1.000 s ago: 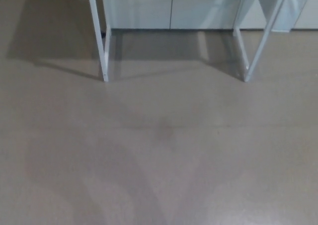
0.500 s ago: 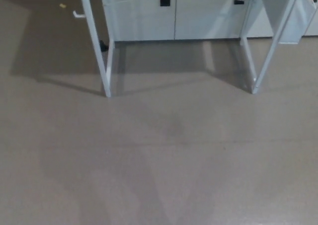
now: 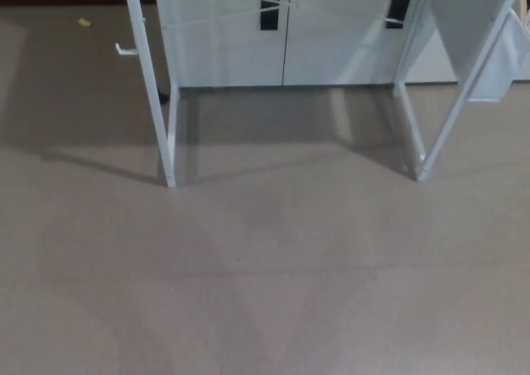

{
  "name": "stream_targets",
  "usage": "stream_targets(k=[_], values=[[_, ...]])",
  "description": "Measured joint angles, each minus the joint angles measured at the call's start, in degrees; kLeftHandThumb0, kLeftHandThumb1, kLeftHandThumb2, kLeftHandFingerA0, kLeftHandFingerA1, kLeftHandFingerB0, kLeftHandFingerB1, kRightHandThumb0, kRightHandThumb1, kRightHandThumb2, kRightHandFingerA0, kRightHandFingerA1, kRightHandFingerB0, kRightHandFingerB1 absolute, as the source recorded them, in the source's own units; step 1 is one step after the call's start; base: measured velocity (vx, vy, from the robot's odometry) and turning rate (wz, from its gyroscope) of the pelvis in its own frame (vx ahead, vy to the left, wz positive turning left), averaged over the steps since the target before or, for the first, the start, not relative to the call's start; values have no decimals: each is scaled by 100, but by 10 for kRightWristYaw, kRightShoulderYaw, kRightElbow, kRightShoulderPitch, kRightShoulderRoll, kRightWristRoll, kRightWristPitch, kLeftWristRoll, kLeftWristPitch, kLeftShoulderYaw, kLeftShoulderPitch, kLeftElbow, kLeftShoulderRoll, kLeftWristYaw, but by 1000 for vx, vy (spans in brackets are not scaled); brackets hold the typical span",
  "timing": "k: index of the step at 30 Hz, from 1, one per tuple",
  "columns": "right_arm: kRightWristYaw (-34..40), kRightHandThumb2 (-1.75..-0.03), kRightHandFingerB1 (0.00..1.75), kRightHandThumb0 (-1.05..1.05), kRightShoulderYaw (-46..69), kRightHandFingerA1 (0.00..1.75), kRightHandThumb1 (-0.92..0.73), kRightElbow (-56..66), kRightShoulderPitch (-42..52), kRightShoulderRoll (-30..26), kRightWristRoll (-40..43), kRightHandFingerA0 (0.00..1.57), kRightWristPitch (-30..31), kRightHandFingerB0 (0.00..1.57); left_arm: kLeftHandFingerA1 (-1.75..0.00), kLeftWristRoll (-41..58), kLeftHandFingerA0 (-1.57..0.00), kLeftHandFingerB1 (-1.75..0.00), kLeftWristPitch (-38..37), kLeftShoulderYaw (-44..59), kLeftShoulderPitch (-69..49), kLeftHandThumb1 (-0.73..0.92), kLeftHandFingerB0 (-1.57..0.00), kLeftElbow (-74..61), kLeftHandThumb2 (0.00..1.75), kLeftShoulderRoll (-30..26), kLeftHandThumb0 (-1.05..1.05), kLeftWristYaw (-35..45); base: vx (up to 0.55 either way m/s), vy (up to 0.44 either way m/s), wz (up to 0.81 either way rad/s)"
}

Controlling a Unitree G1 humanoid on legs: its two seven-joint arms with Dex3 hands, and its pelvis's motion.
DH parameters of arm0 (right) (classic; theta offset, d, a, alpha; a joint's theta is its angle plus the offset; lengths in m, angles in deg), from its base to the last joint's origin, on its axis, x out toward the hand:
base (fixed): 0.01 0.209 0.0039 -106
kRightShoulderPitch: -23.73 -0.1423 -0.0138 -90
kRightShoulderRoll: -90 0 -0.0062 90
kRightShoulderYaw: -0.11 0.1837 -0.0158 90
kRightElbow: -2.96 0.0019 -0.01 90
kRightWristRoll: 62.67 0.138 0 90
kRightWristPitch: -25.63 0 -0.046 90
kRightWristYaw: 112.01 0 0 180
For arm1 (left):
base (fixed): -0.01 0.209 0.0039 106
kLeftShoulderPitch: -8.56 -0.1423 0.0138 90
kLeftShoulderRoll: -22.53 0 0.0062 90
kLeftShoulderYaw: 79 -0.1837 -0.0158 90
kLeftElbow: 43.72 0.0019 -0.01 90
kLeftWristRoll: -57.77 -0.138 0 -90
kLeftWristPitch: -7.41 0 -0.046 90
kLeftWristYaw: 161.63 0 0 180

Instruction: The robot walk towards a table in front and pick up a black pencil case on the left hand side and put the pencil case into a small container on the right hand side

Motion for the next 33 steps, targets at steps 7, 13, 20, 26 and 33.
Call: stream_targets(k=[7,13,20,26,33], values=[[-1,-57,36,-34,-2,41,-56,-17,-2,0,0,45,-1,39,-55,-1,-24,-49,-2,-3,-7,41,-13,3,86,-1,-16,0,169,-27,9],[1,-57,36,-33,-6,41,-57,-10,-3,-6,-2,45,-4,39,-56,-2,-25,-49,-3,-5,1,41,-13,4,86,0,-14,0,229,2,4],[1,-57,36,-35,-7,41,-57,-22,-5,-7,-2,45,-9,40,-56,-3,-25,-49,-5,-6,-3,41,-13,6,86,2,-15,0,181,15,-10],[1,-57,36,-36,-12,41,-57,-24,-7,-4,-2,47,-14,40,-56,-4,-24,-49,-6,-6,0,41,-12,6,86,-2,-14,0,257,142,-6],[1,-58,37,-35,-18,42,-57,-15,-1,-4,-4,47,-17,41,-56,-3,-26,-49,-6,-3,-1,40,-13,4,86,-3,-15,0,227,47,8]])
